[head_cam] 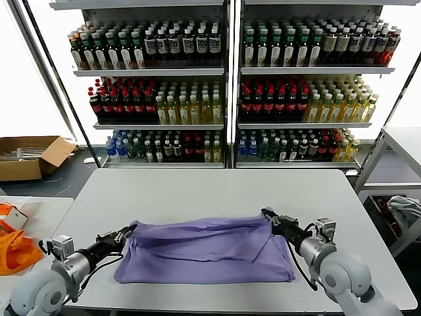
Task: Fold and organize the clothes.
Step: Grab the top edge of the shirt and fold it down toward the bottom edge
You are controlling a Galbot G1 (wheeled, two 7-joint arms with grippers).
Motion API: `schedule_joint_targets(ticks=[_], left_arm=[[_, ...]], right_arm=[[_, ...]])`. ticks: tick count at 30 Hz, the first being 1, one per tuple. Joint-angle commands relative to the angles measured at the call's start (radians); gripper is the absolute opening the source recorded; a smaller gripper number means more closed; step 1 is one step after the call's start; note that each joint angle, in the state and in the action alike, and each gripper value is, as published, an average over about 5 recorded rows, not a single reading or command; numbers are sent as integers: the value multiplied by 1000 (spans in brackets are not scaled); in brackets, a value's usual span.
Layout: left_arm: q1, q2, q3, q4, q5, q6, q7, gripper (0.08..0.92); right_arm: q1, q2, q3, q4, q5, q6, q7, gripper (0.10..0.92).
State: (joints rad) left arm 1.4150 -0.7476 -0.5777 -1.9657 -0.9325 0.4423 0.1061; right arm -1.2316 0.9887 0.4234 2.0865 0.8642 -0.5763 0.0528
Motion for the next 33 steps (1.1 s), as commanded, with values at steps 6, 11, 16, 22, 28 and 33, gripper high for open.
schedule_joint_targets(ticks=[6,11,16,22,28,33], left_arm=[[128,1,-80,-104,-17,72,-32,94],[184,-14,-98,-118,28,115,-31,94],[187,-28,-98,-83,78,125,-27,96],[176,-32,-143,-94,82,125,-35,121],[170,-47,-224,-126,51,44,-88,279],[192,-158,-143,-147,145,-108,-167,434]], right_arm=[[-343,-8,166,201,10,-1,-9,106],[-400,-3,172,193,-22,5,-19,106],[-412,12,147,170,-78,31,-10,108],[-370,7,168,162,-107,111,-33,222],[-292,6,249,96,-148,328,-96,395],[-290,7,293,21,-193,542,-146,543]])
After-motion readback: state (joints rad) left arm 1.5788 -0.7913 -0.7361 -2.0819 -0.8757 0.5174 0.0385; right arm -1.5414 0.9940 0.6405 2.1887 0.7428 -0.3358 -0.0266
